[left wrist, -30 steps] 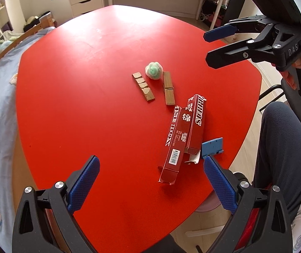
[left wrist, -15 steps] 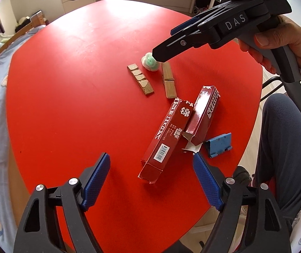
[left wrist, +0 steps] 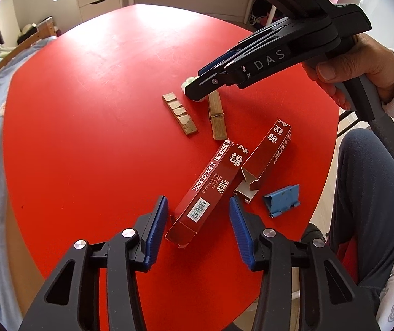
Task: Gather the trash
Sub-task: 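Grasp the red carton with the left tool while the right tool grasps the green tissue ball, then carry both items over the wastebasket and open both tools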
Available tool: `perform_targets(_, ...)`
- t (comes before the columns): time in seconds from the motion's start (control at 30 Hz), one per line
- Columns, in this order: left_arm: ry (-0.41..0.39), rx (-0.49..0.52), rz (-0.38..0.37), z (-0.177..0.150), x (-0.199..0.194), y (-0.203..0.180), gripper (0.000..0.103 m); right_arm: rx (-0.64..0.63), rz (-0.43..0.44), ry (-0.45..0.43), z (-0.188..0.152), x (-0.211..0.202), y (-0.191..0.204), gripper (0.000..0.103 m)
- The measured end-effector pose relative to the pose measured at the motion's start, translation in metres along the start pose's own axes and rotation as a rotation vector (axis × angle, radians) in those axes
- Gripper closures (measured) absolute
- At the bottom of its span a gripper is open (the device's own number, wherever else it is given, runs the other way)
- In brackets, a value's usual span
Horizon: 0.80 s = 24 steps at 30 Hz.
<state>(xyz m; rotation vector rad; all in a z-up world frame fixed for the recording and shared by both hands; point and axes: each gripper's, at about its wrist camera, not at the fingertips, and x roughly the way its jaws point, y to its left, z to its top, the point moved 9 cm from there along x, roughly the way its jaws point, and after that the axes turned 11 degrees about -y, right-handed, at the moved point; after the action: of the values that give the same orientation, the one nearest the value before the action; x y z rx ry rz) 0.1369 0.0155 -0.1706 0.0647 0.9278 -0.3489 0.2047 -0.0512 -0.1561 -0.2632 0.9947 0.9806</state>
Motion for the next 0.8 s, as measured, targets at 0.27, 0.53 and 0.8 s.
perform_targets(0.27, 0.007, -0.008, 0.001, -0.003, -0.003, -0.005, 0.087, -0.018, 0.004, -0.005, -0.001, -0.002, 0.003, 0.085)
perform_targets(0.53, -0.013, -0.040, 0.023, 0.000, -0.010, -0.009, 0.087, -0.027, 0.000, -0.033, 0.002, -0.012, 0.002, 0.085)
perform_targets(0.8, -0.044, -0.082, 0.060, 0.010, -0.028, -0.013, 0.087, -0.048, -0.003, -0.061, 0.001, -0.035, 0.004, 0.085)
